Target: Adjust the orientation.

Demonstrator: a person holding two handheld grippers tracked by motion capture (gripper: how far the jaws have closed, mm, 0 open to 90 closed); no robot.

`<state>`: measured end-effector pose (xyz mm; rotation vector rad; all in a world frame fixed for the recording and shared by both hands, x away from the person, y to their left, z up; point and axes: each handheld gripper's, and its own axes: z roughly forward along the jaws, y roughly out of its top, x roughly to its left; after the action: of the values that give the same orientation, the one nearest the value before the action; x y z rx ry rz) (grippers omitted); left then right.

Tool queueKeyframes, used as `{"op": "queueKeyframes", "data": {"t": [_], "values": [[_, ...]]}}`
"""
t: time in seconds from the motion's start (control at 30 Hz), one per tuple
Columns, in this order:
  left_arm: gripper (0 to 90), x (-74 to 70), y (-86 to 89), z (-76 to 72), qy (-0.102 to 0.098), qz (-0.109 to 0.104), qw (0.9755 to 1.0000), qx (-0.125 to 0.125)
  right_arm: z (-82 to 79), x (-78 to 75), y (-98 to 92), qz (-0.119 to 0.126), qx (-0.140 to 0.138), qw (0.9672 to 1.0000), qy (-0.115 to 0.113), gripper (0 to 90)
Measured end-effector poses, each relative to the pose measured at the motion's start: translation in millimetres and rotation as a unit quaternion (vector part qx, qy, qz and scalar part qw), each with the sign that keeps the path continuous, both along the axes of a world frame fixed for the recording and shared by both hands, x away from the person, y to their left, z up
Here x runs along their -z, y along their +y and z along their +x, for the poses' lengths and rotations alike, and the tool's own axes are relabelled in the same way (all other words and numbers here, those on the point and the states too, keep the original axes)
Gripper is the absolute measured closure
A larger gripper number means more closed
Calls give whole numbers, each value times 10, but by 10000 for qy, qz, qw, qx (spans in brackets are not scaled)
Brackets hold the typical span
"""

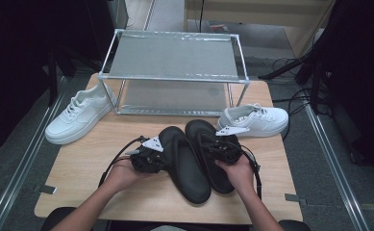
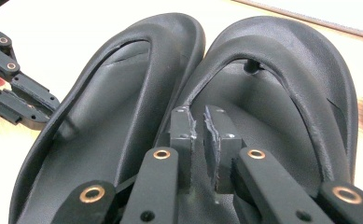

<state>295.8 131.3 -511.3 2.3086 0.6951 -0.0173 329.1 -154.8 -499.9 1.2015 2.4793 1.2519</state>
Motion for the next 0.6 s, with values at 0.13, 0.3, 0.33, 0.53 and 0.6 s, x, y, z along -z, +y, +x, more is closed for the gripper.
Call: {"op": "queueKeyframes", "data": {"t": [0.13, 0.3, 0.33, 0.53, 0.6], "values": [[807, 2, 15, 12, 85, -75, 9999, -17, 4, 14, -14, 80, 15, 10000, 18, 821], [789, -21, 36, 8, -28, -96, 9999, 85, -2, -1, -58, 182, 81, 9998, -97, 767], [782, -25, 47, 11, -19, -81, 9999, 86, -3, -9, -73, 227, 82, 9996, -124, 752], [703, -74, 162, 23, -82, -139, 9998, -83, -61, -48, -148, 532, 113, 9981, -279, 646], [669, -94, 232, 37, -99, -234, 9995, -175, -87, -55, -153, 630, 87, 9977, -215, 622]]}}
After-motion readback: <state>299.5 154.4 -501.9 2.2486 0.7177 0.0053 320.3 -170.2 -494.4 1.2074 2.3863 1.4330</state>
